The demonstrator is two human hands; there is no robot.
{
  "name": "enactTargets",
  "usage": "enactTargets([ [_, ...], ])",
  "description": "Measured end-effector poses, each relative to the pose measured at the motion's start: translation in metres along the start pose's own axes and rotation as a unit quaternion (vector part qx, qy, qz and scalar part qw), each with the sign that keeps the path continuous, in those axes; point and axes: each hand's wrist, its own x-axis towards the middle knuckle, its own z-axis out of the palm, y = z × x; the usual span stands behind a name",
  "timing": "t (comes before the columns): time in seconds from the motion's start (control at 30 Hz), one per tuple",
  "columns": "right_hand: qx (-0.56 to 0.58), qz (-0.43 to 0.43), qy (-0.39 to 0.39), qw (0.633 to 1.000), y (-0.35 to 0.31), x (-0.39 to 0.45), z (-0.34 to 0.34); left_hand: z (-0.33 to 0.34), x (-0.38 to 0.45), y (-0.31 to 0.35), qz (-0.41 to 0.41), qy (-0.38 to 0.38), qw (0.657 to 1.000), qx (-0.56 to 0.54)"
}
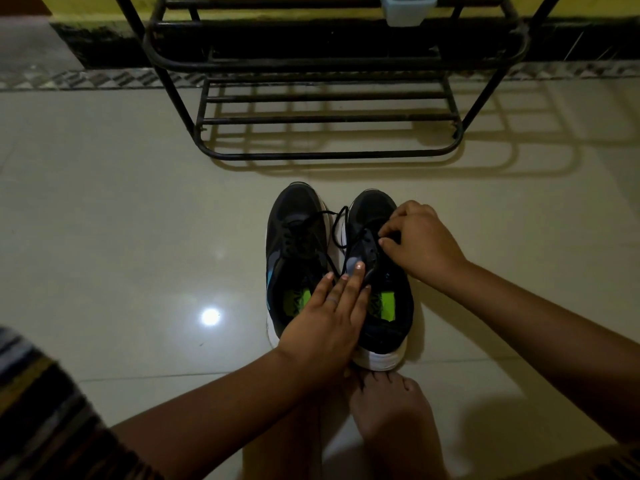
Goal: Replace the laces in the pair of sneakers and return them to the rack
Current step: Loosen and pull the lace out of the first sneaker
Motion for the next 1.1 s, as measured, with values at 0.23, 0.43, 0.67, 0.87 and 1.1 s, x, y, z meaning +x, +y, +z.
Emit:
enactTargets([
  [0.23, -0.002, 0.033, 0.003, 0.999, -0.007, 0.005, 0.001, 0.002, 0.000, -0.001, 0.012, 0.008, 1.000, 0.013],
  [0.43, 0.090, 0.024, 0.028, 0.995, 0.005, -0.002, 0.002, 0.001, 0.002, -0.003, 0.007, 0.026, 0.999, 0.022],
  [0.67, 0.270, 0.214, 0.127, 0.930, 0.038, 0.007, -0.023, -0.002, 0.000, -0.002, -0.001, 0.015, 1.000, 0.009],
  [0.87, 0.419, 0.345, 0.066, 0.837, 0.049, 0.006, -0.022, -0.005, 0.001, -0.001, -0.001, -0.020, 1.000, -0.014],
  [1.1, 0.116, 0.006, 0.048, 0.992, 0.013, 0.001, -0.008, -0.007, 0.000, 0.000, -0.006, -0.042, 0.999, -0.014],
])
